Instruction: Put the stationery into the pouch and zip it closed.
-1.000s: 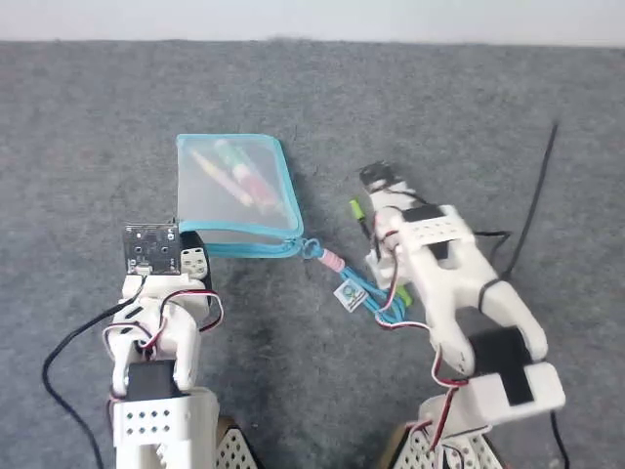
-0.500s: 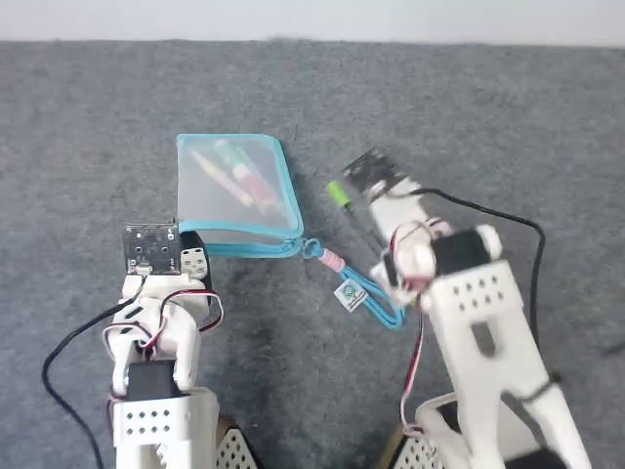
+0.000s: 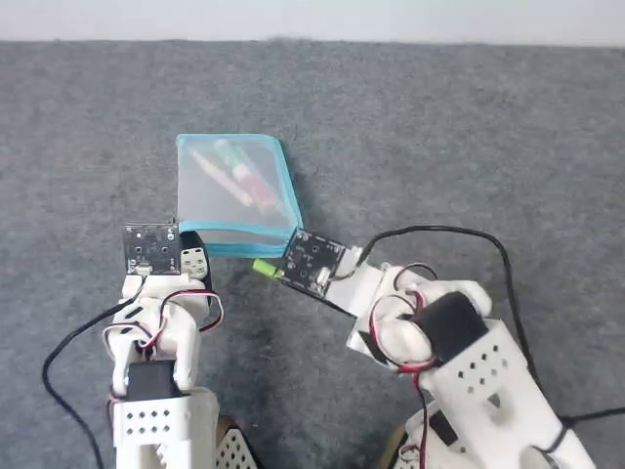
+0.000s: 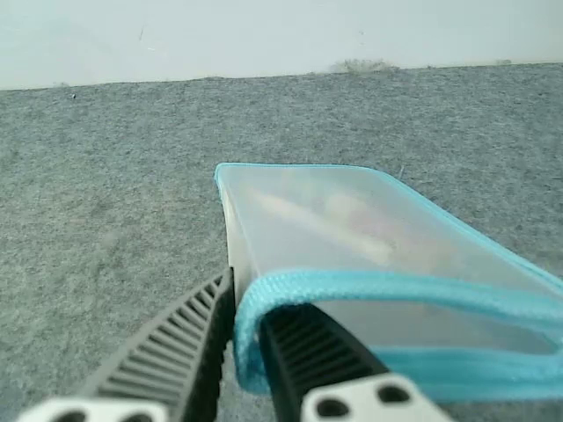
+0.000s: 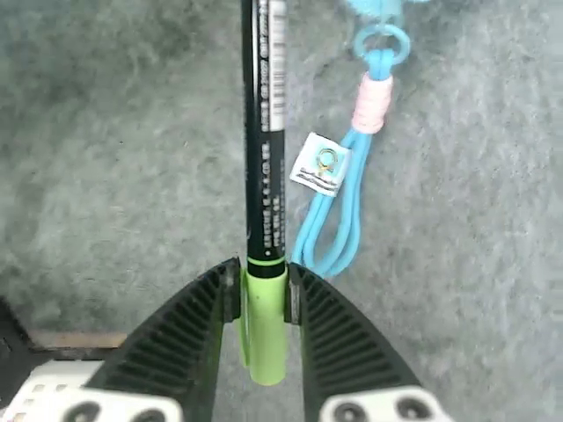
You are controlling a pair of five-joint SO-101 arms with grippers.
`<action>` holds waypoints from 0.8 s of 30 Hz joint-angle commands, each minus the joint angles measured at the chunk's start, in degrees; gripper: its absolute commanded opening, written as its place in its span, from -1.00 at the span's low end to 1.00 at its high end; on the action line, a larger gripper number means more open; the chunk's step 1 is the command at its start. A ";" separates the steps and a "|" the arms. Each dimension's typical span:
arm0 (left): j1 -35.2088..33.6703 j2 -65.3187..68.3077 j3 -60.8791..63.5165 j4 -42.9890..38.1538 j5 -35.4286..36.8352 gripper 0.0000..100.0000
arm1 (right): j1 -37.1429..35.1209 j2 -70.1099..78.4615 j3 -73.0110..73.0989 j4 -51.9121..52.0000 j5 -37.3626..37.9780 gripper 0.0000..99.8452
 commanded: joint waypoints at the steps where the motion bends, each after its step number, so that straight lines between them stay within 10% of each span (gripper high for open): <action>1: 0.44 -1.58 -1.45 -2.02 0.35 -0.98 | -0.84 4.62 0.09 -4.88 -3.34 -0.99; 15: 0.53 -1.58 0.04 -4.31 0.35 -0.98 | -0.75 32.31 -19.34 -9.01 -11.87 -0.99; 24: 14.15 -1.58 1.36 0.00 -2.99 -0.98 | 1.63 50.51 -39.12 -7.43 -14.95 -0.99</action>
